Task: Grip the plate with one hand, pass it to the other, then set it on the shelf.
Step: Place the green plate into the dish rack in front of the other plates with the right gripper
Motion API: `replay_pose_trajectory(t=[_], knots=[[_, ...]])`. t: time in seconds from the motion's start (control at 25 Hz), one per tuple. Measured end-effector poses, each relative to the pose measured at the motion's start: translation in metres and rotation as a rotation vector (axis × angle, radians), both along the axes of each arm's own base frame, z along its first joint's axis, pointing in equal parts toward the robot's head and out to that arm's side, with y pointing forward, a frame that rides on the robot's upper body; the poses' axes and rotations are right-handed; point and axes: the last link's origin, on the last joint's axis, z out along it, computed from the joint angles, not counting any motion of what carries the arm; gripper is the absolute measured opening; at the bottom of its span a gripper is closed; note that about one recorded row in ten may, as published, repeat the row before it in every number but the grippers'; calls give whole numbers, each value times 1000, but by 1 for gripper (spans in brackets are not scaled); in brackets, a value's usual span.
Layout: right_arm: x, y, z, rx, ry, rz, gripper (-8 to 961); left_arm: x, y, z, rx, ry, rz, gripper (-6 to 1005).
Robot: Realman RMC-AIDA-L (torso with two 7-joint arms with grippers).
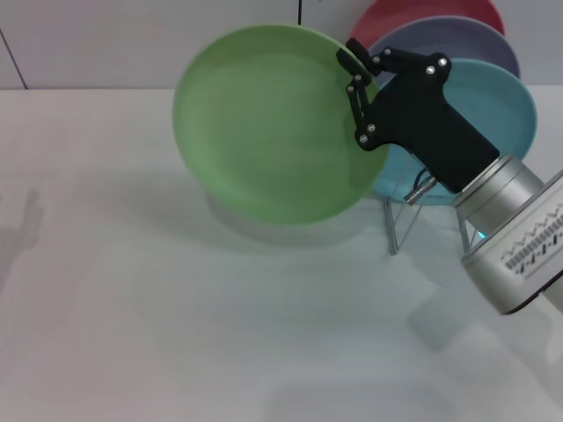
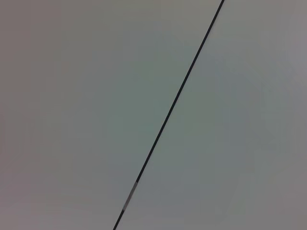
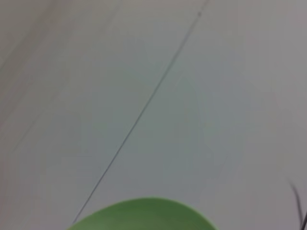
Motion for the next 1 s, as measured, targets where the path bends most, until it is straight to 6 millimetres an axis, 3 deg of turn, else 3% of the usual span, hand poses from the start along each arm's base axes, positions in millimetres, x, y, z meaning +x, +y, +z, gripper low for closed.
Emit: replay_pose_trajectory(t=[0.64, 1.0], knots=[[9, -6, 18, 184, -222, 153, 34, -3, 1, -13, -10, -71, 66, 618], [22, -14, 37, 202, -212, 176, 33, -2, 0, -19, -10, -93, 84, 618]])
